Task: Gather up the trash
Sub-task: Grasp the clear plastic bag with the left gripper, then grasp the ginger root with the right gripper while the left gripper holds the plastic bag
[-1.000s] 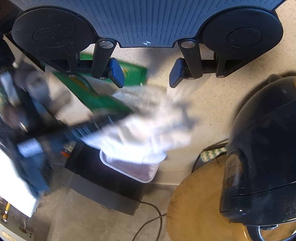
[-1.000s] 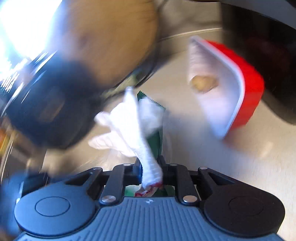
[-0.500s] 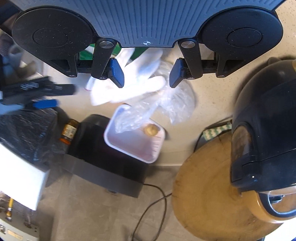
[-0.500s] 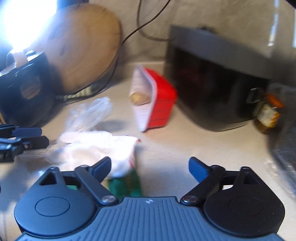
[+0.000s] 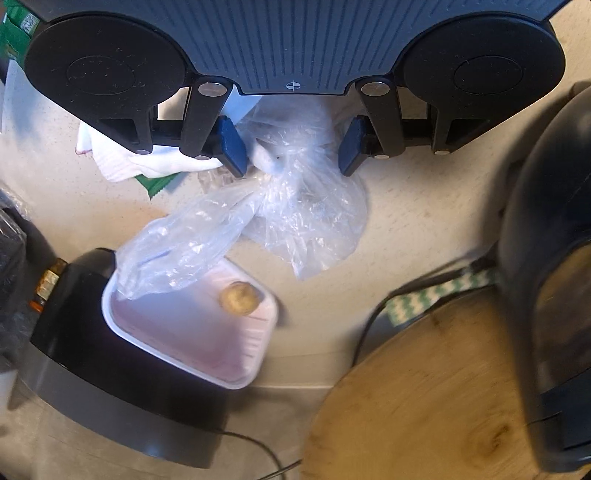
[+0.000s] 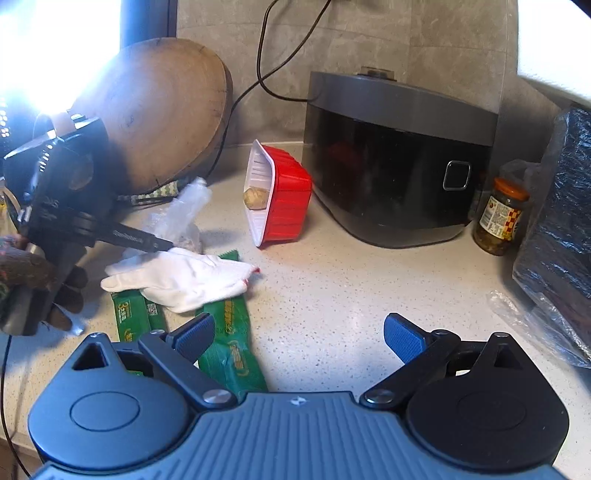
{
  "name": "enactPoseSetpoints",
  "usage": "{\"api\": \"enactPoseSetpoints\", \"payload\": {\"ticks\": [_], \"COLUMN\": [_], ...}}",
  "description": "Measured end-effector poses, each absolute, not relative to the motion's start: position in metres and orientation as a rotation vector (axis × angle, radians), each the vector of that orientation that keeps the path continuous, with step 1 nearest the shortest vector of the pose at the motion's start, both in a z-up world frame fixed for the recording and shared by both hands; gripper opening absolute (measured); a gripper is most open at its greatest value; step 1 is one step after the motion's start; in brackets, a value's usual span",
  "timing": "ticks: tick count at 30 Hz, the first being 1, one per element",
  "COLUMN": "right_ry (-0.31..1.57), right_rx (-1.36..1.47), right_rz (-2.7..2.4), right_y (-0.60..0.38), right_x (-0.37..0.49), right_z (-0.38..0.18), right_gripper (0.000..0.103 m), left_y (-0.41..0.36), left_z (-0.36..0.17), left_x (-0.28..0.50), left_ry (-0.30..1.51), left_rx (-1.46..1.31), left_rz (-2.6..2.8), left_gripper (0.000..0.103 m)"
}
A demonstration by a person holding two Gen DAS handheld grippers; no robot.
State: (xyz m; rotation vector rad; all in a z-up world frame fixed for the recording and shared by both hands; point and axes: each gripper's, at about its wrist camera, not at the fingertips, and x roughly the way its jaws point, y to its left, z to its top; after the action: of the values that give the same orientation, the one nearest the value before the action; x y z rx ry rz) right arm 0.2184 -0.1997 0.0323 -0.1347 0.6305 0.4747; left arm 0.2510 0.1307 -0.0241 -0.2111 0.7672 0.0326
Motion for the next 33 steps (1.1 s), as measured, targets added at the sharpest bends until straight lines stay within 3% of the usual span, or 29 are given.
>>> {"api": "enactPoseSetpoints", "payload": {"ticks": [1,3,8,9,11,12,13,20,26,33], "right_ry": [0.628,0.620,0.630,0.651,0.725,0.774,0.819,0.849,0.923,0.902], "right_rx": [-0.127,-0.107,0.004,0.026,0.065,0.082,0.090,0.005,0.125,0.172], "right_rz": [0.470,0.469,0.522,0.534,0.572,0.593,0.613,0.345,0.164,0.127], "right_y": [-0.199,-0.192,-0.160,-0.150,-0.122,-0.106,-0.088,0.015,0.022,0.013], "right_x": [0.220,0.226,0.257,0.268,0.292,0.306,0.320,0.402,0.456,0.474], "right_z": [0.035,0.042,0.064,0.067,0.068,0.068,0.066,0.038,-0.004,-0.016], "right_gripper": [0.098,0.098,0.095,0.089,0.067,0.050,0.043,0.042,0.042,0.043], "left_y": [0.131,0.133,0.150,0.154,0.161,0.166,0.170,0.192,0.197,0.198], "left_z": [-0.025,-0.024,-0.015,-0.012,-0.009,-0.009,-0.009,-0.014,-0.015,-0.015], "left_x": [0.251,0.247,0.210,0.201,0.182,0.172,0.164,0.126,0.126,0.127], "left_ry": [0.766,0.765,0.749,0.741,0.737,0.746,0.759,0.788,0.792,0.785], "left_rx": [-0.213,-0.227,-0.205,-0.183,-0.153,-0.149,-0.151,-0.153,-0.162,-0.169], "left_rz": [0.026,-0.004,-0.012,-0.009,-0.006,-0.006,-0.009,-0.042,-0.068,-0.081], "left_gripper": [0.060,0.038,0.029,0.028,0.028,0.028,0.028,0.028,0.028,0.029]}}
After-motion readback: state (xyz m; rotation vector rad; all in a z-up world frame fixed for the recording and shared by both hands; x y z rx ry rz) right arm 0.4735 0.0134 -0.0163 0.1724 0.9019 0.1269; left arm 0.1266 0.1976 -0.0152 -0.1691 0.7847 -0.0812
